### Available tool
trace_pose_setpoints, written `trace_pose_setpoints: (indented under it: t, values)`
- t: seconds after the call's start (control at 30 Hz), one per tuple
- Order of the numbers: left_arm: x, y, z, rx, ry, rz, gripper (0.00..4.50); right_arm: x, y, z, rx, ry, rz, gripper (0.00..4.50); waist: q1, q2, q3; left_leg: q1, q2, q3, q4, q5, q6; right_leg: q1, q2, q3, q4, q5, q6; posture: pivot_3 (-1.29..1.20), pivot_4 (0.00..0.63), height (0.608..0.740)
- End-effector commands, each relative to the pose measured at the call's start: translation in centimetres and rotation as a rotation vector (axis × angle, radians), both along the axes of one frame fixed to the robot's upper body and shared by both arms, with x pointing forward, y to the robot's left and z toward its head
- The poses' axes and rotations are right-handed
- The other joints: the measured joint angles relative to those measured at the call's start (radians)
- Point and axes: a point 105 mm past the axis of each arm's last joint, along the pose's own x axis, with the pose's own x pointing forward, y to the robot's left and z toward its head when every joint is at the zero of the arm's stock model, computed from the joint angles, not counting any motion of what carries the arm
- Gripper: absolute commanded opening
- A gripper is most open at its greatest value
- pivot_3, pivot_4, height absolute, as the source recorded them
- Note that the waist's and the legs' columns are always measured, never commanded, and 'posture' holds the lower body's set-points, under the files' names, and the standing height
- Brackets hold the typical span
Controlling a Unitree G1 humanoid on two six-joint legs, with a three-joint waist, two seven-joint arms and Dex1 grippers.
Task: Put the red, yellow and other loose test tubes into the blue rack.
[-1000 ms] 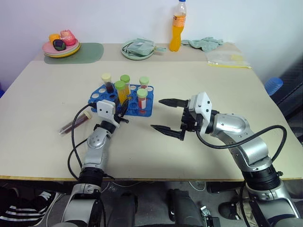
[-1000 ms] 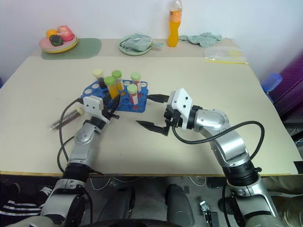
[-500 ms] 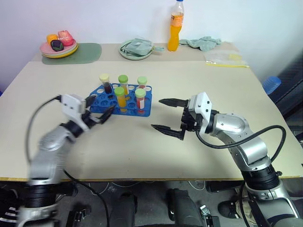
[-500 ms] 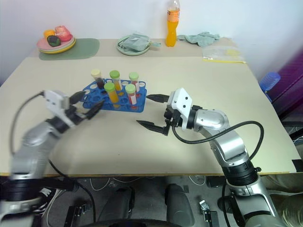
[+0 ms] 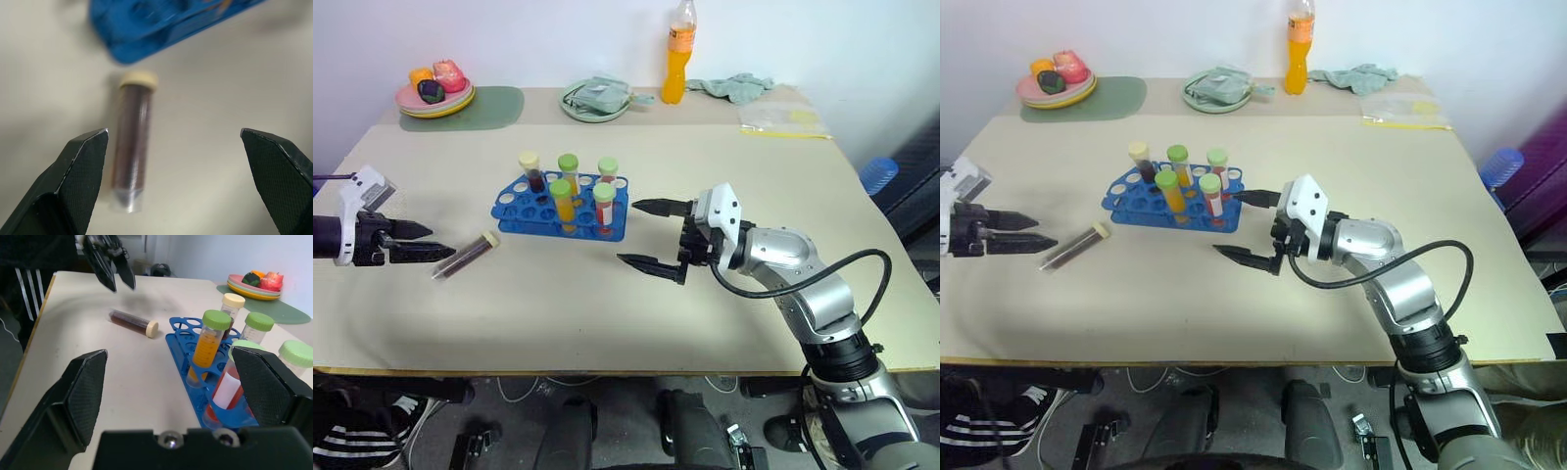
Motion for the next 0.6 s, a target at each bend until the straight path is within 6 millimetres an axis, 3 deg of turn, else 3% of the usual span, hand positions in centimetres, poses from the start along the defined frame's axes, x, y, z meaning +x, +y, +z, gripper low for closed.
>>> trace_pose_setpoints:
  t: [0.03,0.13,0.27,0.43,0.6]
  values:
    - [0.7,0.5,0.5,0.061,0.050,-0.001,4.45,-0.5,-0.1,1.1,0.021,-0.052,0.007,4.50,0.000,0.000,0.000,0.000,0.000,0.000,0.000,0.000,0.000,0.000,0.000,0.000,0.000,0.000,0.001,0.00,0.150,0.740]
    - [2.8,-0.4,0.3,0.104,0.026,-0.012,4.45,-0.6,-0.1,1.2,0.026,-0.052,0.002,4.50,0.004,-0.001,0.000,0.000,0.000,0.000,0.001,0.000,0.000,0.000,0.000,0.000,0.000,-0.001,0.003,0.00,0.150,0.740]
    - [3.7,-1.5,-0.8,0.152,0.073,-0.056,4.45,-0.7,-0.1,1.1,0.029,-0.049,-0.004,4.50,-0.007,-0.001,0.000,0.000,0.000,0.000,0.001,0.000,0.000,0.000,0.000,0.000,0.000,0.001,0.006,0.00,0.150,0.740]
    - [3.5,-0.9,-2.2,0.304,0.150,-0.109,4.45,-0.5,-0.4,1.0,0.025,-0.046,-0.029,4.50,-0.026,-0.002,0.000,0.000,0.000,-0.001,0.001,0.000,0.000,0.000,0.000,0.000,0.001,0.001,0.006,0.00,0.150,0.740]
    - [3.8,-1.7,-3.0,0.302,0.174,-0.130,4.45,-0.3,-0.6,0.9,0.031,-0.043,-0.043,4.50,-0.024,-0.002,0.000,0.000,0.000,-0.001,0.001,0.000,0.001,0.000,0.000,0.000,0.002,0.001,0.006,0.00,0.150,0.740]
